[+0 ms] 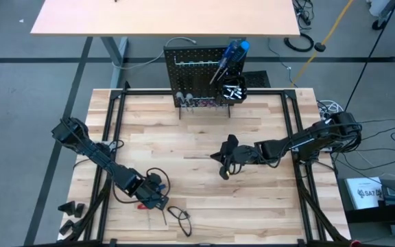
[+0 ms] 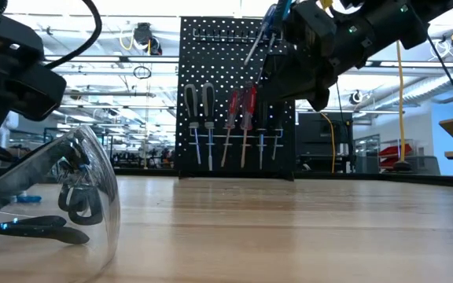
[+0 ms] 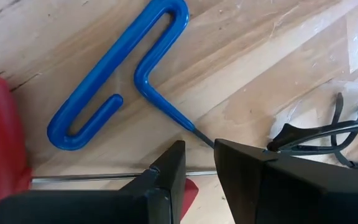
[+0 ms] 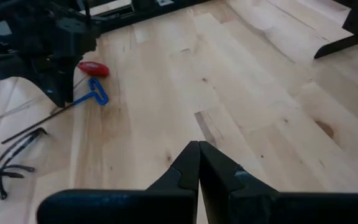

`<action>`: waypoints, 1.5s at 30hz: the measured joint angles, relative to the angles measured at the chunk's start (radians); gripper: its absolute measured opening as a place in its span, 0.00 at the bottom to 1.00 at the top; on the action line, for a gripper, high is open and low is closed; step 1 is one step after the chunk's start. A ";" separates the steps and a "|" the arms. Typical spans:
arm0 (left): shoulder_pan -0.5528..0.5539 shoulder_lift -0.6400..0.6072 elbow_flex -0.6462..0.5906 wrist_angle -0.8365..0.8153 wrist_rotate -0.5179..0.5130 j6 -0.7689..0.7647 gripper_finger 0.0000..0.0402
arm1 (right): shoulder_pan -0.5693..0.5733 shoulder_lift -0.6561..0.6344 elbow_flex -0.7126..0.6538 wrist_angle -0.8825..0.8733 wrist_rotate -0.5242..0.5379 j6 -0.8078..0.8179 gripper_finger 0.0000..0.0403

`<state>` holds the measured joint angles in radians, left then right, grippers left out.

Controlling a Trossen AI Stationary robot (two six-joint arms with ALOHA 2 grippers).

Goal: Hang tools onto peg board
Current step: Hang the pick tool on the pegboard

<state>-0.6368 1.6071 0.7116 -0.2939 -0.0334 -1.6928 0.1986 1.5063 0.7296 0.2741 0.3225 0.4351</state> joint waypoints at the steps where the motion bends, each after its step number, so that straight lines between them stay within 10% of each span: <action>1: 0.006 0.000 0.000 0.000 -0.002 0.014 0.24 | 0.002 0.000 0.000 0.005 0.000 0.000 0.00; 35: 0.700 0.009 -0.006 0.086 -0.027 1.017 0.24 | 0.013 0.000 0.000 -0.015 0.020 -0.005 0.00; 45: 0.679 0.009 -0.003 0.101 -0.076 0.907 0.24 | 0.013 0.010 0.000 -0.015 0.021 -0.009 0.00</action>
<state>0.0422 1.6165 0.7085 -0.1930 -0.1089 -0.7858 0.2115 1.5158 0.7296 0.2588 0.3431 0.4259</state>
